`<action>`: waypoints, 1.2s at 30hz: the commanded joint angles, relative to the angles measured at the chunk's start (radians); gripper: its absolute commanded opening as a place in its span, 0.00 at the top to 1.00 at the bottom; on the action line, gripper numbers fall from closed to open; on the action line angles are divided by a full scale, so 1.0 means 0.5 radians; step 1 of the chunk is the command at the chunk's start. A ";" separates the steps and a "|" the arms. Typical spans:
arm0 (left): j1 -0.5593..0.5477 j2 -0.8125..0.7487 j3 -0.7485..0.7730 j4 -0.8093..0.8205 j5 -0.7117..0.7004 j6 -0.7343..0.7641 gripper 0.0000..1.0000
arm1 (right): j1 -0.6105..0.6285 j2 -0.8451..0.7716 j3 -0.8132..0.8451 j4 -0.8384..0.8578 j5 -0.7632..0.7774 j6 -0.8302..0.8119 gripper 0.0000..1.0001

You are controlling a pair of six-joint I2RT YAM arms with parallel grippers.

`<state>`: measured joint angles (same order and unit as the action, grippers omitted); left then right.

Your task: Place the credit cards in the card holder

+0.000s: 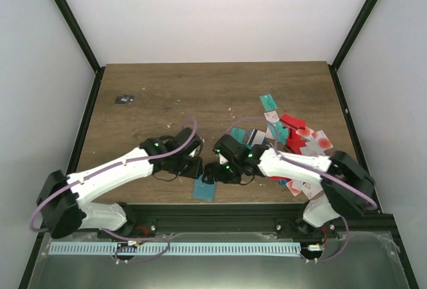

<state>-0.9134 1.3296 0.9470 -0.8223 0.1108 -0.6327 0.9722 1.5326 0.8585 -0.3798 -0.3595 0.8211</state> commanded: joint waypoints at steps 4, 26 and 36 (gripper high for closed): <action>0.085 -0.329 0.126 -0.093 -0.337 0.048 0.28 | -0.095 -0.517 0.248 -0.589 0.583 -0.029 0.00; 0.957 -0.519 -0.156 1.070 -1.052 0.969 0.20 | -0.861 -0.879 -0.098 0.081 1.863 -0.823 0.00; 1.511 -0.364 -0.561 1.615 -0.684 1.059 0.00 | -1.171 -0.802 -0.593 0.702 1.886 -1.027 0.00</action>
<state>-0.2493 1.1492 0.7448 -0.2012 -0.3424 -0.1406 0.4370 1.1343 0.6163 -0.2398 0.5610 0.3939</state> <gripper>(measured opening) 0.999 0.999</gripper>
